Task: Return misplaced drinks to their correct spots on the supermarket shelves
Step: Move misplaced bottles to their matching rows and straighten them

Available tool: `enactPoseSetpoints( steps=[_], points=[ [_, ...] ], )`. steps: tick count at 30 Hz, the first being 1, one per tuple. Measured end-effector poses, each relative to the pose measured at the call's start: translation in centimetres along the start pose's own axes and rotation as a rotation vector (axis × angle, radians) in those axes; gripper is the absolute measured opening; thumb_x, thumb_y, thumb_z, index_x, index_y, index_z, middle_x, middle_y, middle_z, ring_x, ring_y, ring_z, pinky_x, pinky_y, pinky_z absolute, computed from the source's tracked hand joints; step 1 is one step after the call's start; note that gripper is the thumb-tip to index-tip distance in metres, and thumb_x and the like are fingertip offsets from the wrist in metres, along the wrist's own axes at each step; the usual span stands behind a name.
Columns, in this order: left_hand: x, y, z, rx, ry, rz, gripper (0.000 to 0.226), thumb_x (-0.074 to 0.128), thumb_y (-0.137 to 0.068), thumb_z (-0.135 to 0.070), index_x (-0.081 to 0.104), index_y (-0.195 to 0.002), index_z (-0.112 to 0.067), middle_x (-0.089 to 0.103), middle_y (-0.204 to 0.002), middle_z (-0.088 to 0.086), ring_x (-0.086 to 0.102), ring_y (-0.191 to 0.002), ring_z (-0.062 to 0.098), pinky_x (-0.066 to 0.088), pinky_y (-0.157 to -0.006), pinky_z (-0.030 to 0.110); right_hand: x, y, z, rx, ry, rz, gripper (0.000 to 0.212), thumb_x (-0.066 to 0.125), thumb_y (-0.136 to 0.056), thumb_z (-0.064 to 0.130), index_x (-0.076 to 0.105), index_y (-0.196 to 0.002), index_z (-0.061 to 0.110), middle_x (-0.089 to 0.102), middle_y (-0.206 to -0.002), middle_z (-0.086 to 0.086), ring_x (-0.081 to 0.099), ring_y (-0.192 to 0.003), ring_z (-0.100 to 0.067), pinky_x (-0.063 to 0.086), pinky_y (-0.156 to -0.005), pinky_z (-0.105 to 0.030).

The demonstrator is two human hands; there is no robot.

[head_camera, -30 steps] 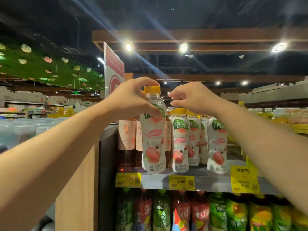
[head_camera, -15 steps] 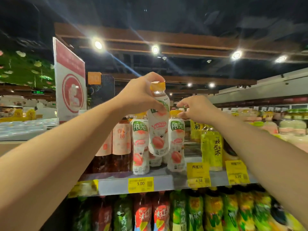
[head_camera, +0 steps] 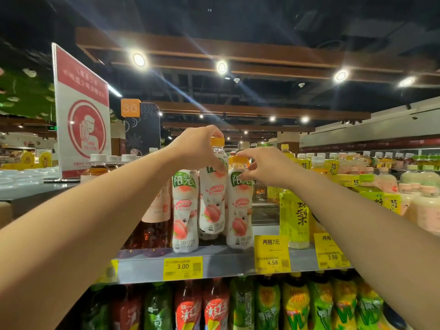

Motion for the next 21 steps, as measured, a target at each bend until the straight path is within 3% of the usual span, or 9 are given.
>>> enactPoseSetpoints(
  steps=[4, 11, 16, 21],
  points=[
    [1.2, -0.8, 0.2, -0.001, -0.063, 0.05, 0.092, 0.089, -0.062, -0.041, 0.045, -0.141, -0.025, 0.061, -0.123, 0.0, 0.055, -0.094, 0.016, 0.049, -0.074, 0.027, 0.3, -0.1, -0.3, -0.032, 0.022, -0.028, 0.068, 0.073, -0.086, 0.038, 0.045, -0.146, 0.023, 0.055, -0.142, 0.0, 0.06, -0.115, -0.015, 0.045, -0.09, -0.027],
    [1.9, -1.0, 0.6, -0.027, -0.173, 0.129, 0.095, 0.087, -0.06, -0.048, 0.046, -0.142, -0.021, 0.06, -0.124, 0.0, 0.051, -0.098, 0.016, 0.044, -0.081, 0.029, 0.4, -0.2, -0.7, -0.043, 0.018, -0.056, 0.07, 0.074, -0.084, 0.041, 0.046, -0.146, 0.024, 0.058, -0.14, 0.0, 0.058, -0.119, -0.018, 0.045, -0.094, -0.032],
    [2.5, -0.7, 0.4, -0.033, -0.227, 0.206, 0.081, 0.084, -0.066, -0.048, 0.051, -0.135, -0.023, 0.06, -0.119, -0.004, 0.052, -0.096, 0.017, 0.043, -0.08, 0.029, 0.9, 0.4, -0.8, -0.041, 0.022, -0.063, 0.071, 0.071, -0.087, 0.041, 0.04, -0.149, 0.024, 0.058, -0.139, -0.001, 0.057, -0.119, -0.019, 0.043, -0.094, -0.033],
    [2.6, -0.2, 0.4, -0.02, -0.31, 0.155, 0.091, 0.081, -0.07, -0.05, 0.042, -0.145, -0.018, 0.055, -0.137, 0.003, 0.053, -0.121, 0.026, 0.044, -0.095, 0.036, 1.5, 1.1, -0.3, -0.029, -0.001, -0.09, 0.075, 0.07, -0.089, 0.039, 0.034, -0.152, 0.023, 0.05, -0.147, -0.003, 0.049, -0.132, -0.022, 0.041, -0.102, -0.036]
  ],
)
Point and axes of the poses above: each hand's wrist, its own y-axis away from the middle knuckle, its own x-axis out of the palm, z = x × y, the point moved 3 cm from there along -y, towards the middle knuckle
